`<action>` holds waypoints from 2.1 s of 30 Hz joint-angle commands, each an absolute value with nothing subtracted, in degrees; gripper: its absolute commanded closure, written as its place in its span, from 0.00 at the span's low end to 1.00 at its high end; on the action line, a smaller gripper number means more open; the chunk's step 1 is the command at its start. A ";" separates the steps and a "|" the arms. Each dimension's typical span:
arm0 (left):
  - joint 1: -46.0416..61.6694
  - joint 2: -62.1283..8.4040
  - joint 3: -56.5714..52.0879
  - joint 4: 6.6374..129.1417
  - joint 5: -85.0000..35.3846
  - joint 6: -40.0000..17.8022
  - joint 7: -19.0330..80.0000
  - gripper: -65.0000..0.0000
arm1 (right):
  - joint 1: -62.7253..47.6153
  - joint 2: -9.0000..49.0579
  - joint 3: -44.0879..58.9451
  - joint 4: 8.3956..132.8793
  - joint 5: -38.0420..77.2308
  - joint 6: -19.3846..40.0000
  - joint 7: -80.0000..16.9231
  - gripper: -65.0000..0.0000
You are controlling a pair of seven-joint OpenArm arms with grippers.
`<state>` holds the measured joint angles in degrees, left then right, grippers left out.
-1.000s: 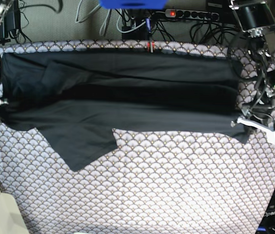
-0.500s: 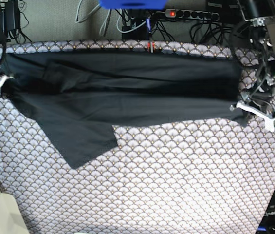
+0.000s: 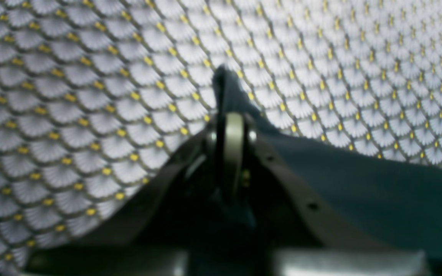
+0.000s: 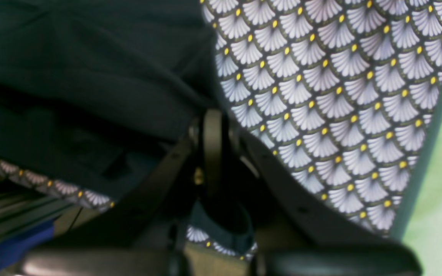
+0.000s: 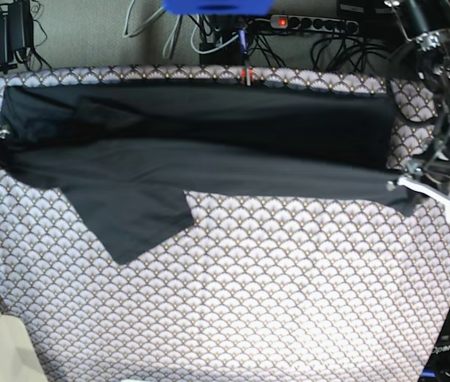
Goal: Fold the T-shirt properly
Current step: 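Pull the folded hem further over the collar edge with both grippers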
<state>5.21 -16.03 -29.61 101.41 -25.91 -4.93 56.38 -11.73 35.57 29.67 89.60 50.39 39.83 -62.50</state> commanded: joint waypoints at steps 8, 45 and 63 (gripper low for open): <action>6.11 -16.75 -35.12 101.76 -25.36 -13.85 56.13 1.00 | -17.36 37.14 31.52 90.42 51.38 40.00 -56.57 1.00; 13.67 -15.96 -35.03 95.08 -25.27 -17.01 55.60 1.00 | -28.62 37.14 31.52 89.63 51.03 40.00 -46.55 1.00; 12.44 -16.84 -34.95 92.00 -25.45 -17.10 55.60 0.99 | -28.79 37.14 31.16 80.04 50.86 40.00 -43.82 0.86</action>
<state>12.82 -15.70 -34.68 91.13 -25.56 -17.17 56.77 -29.08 35.55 30.48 79.46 50.81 40.01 -44.86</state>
